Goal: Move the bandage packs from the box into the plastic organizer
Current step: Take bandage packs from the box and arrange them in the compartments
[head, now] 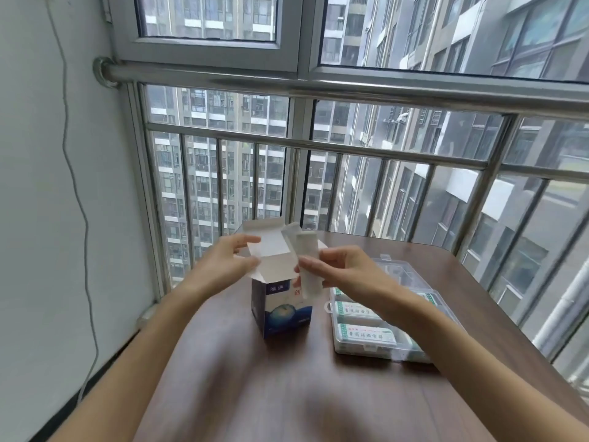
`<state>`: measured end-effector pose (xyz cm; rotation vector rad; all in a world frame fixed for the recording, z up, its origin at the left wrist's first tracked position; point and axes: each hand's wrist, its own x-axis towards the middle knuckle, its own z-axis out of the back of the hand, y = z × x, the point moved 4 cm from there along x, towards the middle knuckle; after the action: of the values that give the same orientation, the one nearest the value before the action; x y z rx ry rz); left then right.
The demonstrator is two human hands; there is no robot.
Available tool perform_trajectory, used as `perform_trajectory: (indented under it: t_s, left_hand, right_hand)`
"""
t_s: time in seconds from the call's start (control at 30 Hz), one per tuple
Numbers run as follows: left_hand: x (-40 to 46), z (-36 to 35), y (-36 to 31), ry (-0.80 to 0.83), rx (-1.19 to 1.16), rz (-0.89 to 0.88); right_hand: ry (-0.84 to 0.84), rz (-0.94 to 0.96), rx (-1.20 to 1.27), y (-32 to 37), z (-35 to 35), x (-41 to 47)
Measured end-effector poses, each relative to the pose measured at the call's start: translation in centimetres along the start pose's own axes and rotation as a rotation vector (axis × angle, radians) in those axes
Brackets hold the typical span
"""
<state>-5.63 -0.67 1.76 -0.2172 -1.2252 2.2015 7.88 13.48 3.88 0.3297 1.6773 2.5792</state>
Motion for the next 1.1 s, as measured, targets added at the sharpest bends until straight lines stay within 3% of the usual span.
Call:
perform_trajectory:
  t_s: [0.13,0.23,0.27,0.33,0.4,0.47,0.6,0.7,0.8,0.97,1.03,1.1]
  left_hand:
    - [-1.0,0.9,-1.7,-0.366,0.297,-0.130]
    - [-3.6,0.7,-4.7,-0.603,0.196,-0.299]
    - [-4.3,-0.1,-5.4,-0.559,0.123,-0.303]
    - [-4.6,-3.0,-5.9,-0.244,-0.110,-0.132]
    - [-4.7,-6.7,-5.8,0.162,-0.302,0.161]
    - [-4.9,-9.4,-5.7,0.398,-0.404,0.308]
    - [-4.9,-11.8,-5.4,0.562,-0.514,0.238]
    - [-4.4,-12.6,-5.3,0.563,-0.529,0.168]
    - [-3.8,-13.1,-5.9,0.470,-0.420,0.117]
    - [-2.8,-13.9,-7.7,0.339,-0.284,0.024]
    - [-2.0,-14.6,-8.7,0.304,-0.224,-0.048]
    - [-1.2,-15.4,-9.9,0.294,-0.179,-0.105]
  right_hand:
    - [0.033,-0.019,0.208,-0.4,0.4,-1.7]
    - [-0.144,0.113,0.061,-1.3,1.9,-3.2]
    - [-0.281,0.224,-0.136,-1.5,2.8,-3.9]
    - [-0.528,0.457,-0.643,-2.1,3.8,-5.4]
    - [-0.624,0.613,-0.947,-2.8,4.1,-6.8]
    - [-0.657,0.713,-1.113,-3.8,4.2,-7.7]
    - [-0.702,0.750,-1.208,-5.3,4.7,-8.6]
    - [-0.663,0.703,-1.195,-6.0,5.7,-8.6]
    - [-0.563,0.500,-1.023,-7.1,7.4,-8.3]
    - [-0.346,-0.014,0.211,-8.2,9.8,-8.0]
    - [-0.306,-0.064,0.353,-8.5,10.4,-7.9]
    - [-0.304,-0.035,0.224,-8.5,11.4,-7.7]
